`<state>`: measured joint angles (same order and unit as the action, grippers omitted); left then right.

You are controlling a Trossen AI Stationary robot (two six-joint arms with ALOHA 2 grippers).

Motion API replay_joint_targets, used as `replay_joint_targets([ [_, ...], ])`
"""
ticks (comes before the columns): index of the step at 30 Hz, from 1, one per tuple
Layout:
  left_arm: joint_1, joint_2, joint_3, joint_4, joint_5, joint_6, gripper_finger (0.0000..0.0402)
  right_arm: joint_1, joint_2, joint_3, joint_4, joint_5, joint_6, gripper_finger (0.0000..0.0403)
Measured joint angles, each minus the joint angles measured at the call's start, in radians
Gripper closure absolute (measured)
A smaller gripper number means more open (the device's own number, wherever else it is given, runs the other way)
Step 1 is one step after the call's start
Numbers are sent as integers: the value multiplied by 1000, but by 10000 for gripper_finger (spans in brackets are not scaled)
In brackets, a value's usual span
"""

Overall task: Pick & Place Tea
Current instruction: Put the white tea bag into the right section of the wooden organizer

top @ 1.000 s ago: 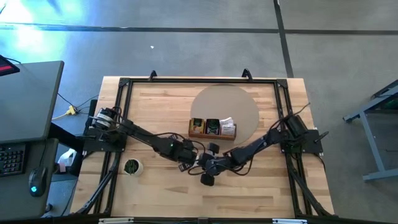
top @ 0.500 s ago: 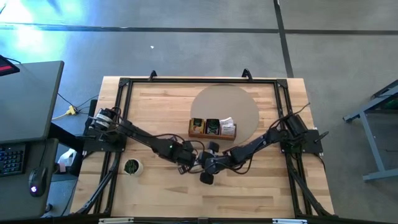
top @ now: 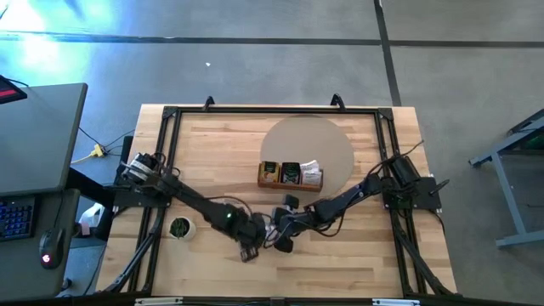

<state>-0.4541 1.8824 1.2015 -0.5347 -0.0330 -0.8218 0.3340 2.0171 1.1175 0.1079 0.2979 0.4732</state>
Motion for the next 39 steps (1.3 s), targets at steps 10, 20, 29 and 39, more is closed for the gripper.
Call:
replay_joint_targets([
  [10,-20,-3,15,33,-63,58,301,39,-80,0,-48,-48,16,402],
  [20,-19,-3,15,71,-78,134,301,57,-80,0,-119,-50,-13,339],
  [29,-19,3,15,80,-70,139,301,61,-72,-2,-133,40,58,258],
  [39,-18,8,14,71,-79,138,301,61,9,-2,-30,1,69,246],
])
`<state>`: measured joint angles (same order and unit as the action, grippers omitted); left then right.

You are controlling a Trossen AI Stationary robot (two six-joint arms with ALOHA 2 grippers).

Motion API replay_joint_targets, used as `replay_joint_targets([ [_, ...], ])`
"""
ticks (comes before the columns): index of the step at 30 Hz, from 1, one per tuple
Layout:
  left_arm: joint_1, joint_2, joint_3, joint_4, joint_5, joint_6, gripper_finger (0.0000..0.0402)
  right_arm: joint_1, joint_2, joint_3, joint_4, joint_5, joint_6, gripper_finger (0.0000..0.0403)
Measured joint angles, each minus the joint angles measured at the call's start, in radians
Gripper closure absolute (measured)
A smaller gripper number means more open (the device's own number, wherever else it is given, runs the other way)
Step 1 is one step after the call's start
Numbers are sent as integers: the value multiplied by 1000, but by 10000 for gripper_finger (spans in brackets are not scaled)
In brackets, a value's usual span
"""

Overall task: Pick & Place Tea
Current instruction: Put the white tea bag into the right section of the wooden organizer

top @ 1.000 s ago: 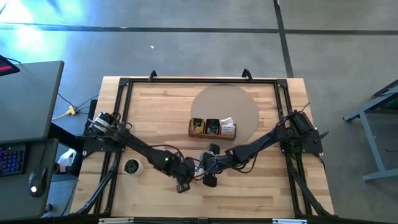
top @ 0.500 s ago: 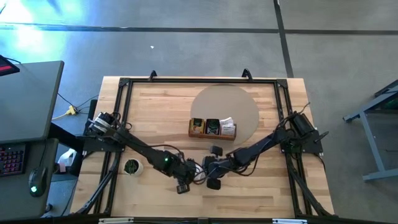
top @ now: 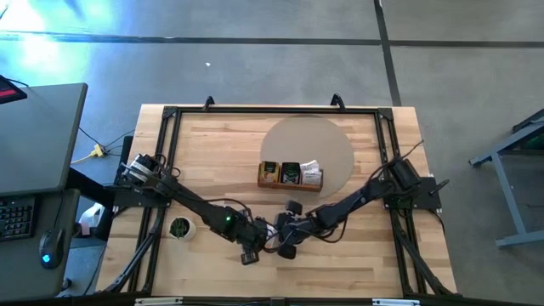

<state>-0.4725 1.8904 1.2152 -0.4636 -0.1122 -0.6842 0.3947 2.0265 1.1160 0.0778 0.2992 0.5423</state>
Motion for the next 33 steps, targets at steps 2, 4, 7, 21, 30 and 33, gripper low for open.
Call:
replay_joint_targets([
  [2,0,0,0,-1,-7,0,301,-1,10,0,19,2,-3,249],
  [4,0,0,0,-6,-18,1,301,-1,24,0,26,12,-5,252],
  [7,0,0,0,-12,-51,8,301,0,47,3,35,39,-2,257],
  [21,2,0,0,-19,-82,7,301,-10,72,4,35,39,-26,377],
  [30,2,0,0,-85,-108,-5,301,-10,7,0,-49,38,-83,398],
  [33,2,0,0,-114,-141,-34,301,-6,-72,-6,-173,81,-99,396],
])
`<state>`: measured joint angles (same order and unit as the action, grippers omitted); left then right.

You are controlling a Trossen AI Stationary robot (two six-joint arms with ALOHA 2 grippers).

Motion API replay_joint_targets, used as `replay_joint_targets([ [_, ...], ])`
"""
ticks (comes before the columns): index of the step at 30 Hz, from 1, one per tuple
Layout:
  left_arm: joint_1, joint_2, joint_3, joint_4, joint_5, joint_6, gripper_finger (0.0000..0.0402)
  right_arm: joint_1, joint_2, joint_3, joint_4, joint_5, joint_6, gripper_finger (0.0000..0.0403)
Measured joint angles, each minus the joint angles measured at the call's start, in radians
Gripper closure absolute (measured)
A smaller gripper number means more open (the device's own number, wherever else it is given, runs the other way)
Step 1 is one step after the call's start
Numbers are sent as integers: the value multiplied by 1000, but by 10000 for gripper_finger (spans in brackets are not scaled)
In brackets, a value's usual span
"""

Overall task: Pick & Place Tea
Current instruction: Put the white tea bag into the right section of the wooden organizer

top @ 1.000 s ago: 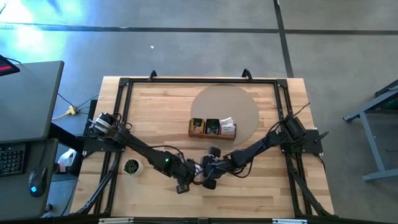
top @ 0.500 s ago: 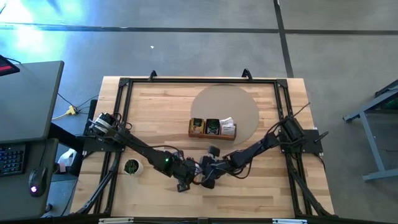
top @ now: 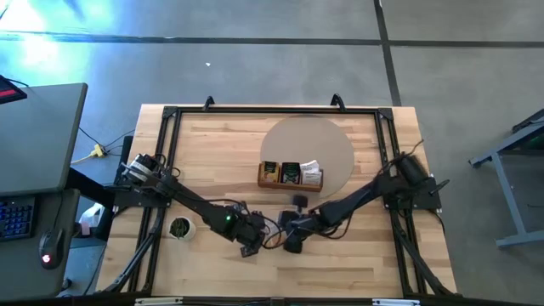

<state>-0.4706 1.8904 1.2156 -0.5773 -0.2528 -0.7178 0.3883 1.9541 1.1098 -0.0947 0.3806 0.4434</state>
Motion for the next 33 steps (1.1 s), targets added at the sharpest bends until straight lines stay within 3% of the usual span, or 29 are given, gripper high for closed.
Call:
replay_joint_targets([
  [7,0,0,0,-42,-68,-48,301,-2,-196,3,-482,270,122,399],
  [12,0,0,0,-37,-79,-49,301,-6,-290,6,-713,552,254,400],
  [14,0,0,0,-36,-77,-49,301,-17,-297,5,-758,610,281,401],
  [19,0,0,0,-35,-75,-49,301,-56,-281,-7,-774,574,284,401],
  [25,0,0,0,-35,-74,-47,301,-90,-273,-113,-746,575,320,402],
  [33,0,0,0,-31,-74,-47,301,-95,-273,-234,-661,686,338,401],
])
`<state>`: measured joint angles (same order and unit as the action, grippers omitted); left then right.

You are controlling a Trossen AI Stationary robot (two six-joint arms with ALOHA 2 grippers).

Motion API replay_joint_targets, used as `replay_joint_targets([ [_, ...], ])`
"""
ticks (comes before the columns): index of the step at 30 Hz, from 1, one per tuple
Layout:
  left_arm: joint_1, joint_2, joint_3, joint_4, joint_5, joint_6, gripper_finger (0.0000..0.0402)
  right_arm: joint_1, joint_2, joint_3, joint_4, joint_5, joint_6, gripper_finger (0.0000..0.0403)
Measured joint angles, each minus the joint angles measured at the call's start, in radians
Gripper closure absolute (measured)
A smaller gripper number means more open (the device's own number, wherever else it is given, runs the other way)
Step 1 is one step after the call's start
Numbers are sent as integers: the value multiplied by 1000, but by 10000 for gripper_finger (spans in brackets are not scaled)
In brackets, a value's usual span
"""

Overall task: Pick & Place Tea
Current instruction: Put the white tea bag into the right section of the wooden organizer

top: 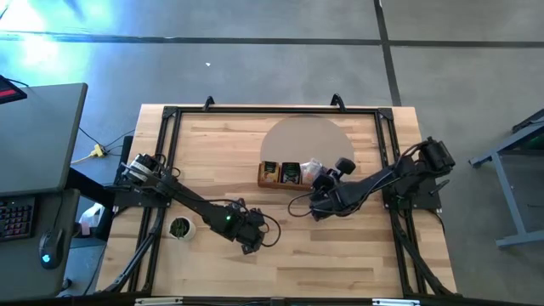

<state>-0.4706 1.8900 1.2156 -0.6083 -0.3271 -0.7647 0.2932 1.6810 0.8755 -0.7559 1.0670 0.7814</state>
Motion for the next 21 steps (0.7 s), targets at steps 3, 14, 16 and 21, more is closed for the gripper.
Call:
replay_joint_targets([
  [3,0,0,0,0,0,0,301,0,0,-29,72,-29,-52,402],
  [14,0,0,0,0,0,0,301,37,-1,-12,201,0,-236,402],
  [16,0,0,0,0,0,0,301,38,-1,-1,201,-3,-256,400],
  [21,0,0,0,0,0,0,301,34,-1,5,197,22,-266,397],
])
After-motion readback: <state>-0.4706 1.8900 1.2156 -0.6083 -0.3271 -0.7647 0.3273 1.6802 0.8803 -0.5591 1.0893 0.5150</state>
